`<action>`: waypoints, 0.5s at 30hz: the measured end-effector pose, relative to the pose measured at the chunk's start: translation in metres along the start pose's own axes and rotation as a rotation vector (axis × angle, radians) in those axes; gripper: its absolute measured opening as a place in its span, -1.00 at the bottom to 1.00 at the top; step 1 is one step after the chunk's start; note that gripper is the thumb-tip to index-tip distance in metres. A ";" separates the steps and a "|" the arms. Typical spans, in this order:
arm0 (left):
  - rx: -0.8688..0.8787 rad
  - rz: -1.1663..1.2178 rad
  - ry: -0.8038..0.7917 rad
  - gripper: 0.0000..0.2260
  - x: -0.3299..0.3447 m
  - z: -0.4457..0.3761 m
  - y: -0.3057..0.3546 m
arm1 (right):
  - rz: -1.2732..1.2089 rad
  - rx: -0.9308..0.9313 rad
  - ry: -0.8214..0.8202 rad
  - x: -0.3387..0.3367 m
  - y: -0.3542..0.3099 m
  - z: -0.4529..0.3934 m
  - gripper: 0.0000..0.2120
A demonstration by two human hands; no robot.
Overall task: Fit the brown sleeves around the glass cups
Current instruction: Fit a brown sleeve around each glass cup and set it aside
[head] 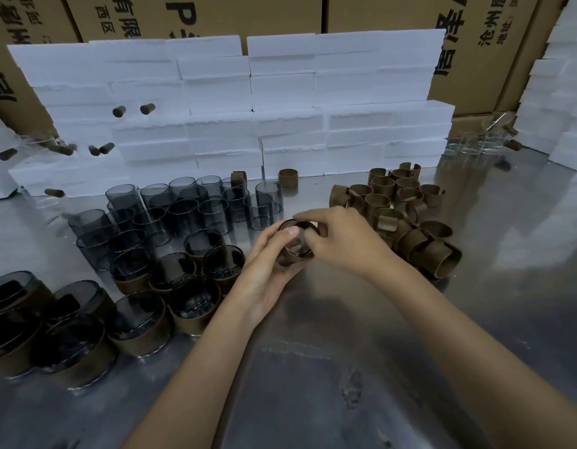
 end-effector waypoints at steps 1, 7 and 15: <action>-0.004 0.012 0.009 -0.47 -0.001 -0.001 -0.001 | -0.139 0.017 0.028 -0.003 0.005 0.001 -0.78; -0.004 0.020 0.020 -0.65 -0.004 -0.003 -0.005 | -0.682 0.207 -0.069 0.049 0.026 -0.004 -0.59; -0.012 -0.036 0.027 -0.73 -0.002 -0.002 -0.004 | -0.868 0.224 0.052 0.060 0.045 -0.003 -0.45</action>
Point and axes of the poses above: each hand's wrist, its own z-axis away from the middle knuckle, its own x-axis out of the palm, y = z × x, the point moved 10 cm from there along -z, towards the middle knuckle, and after that the axes turned 10 degrees about -y, right-handed, at the moved point
